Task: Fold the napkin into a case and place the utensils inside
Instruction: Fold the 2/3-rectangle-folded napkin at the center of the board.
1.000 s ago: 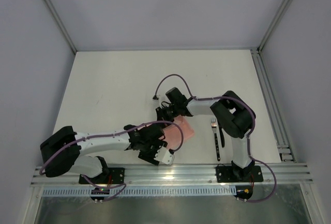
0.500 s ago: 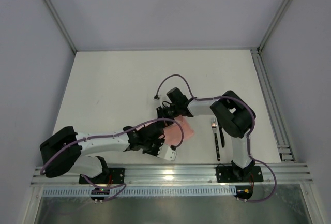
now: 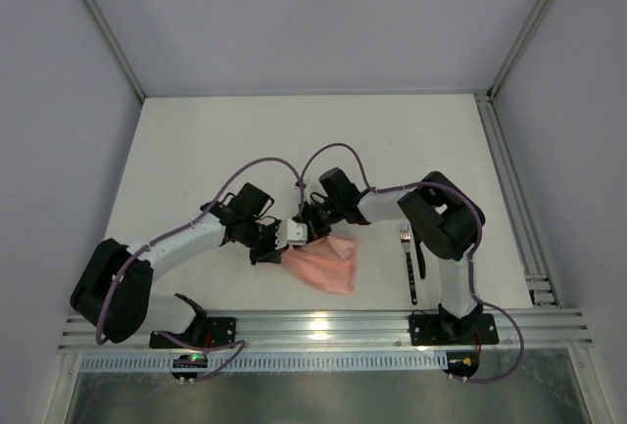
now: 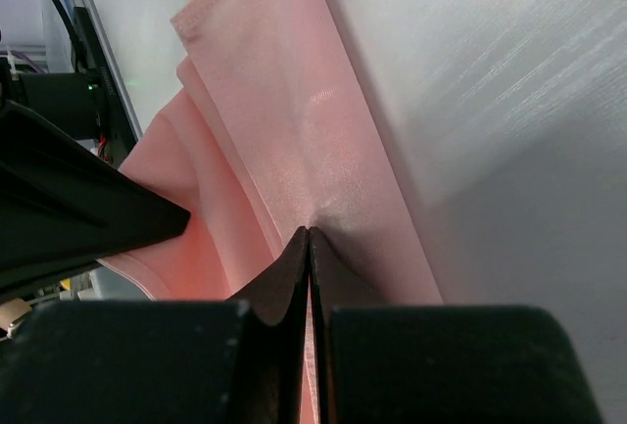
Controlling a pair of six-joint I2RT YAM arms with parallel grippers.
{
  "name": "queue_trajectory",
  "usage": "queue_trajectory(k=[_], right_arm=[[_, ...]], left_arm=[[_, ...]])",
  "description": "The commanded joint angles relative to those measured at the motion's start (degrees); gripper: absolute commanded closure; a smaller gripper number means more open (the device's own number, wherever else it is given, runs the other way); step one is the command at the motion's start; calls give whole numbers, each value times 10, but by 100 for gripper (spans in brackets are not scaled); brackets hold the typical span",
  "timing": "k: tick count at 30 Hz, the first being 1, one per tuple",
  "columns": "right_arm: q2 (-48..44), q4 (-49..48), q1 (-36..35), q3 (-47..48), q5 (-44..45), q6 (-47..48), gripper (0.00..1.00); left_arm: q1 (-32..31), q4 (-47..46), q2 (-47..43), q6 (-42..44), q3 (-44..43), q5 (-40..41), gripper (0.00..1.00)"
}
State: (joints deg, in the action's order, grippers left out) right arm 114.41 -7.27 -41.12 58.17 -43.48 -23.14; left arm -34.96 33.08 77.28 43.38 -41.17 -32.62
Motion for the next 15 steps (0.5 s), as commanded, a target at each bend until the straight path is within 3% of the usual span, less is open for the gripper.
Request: queue_trajectory(k=[1,8,15], right_arm=[[21,13,-1,-24,68,12,96],[23,1,0,-33,70,11,96],[26,13,1,-25,64,34,96]], left_arm=[[60,49,7,2,-32,-106,100],[160,115,91,34,-110,-202,100],[190,179,163,71,-183,-230,100]])
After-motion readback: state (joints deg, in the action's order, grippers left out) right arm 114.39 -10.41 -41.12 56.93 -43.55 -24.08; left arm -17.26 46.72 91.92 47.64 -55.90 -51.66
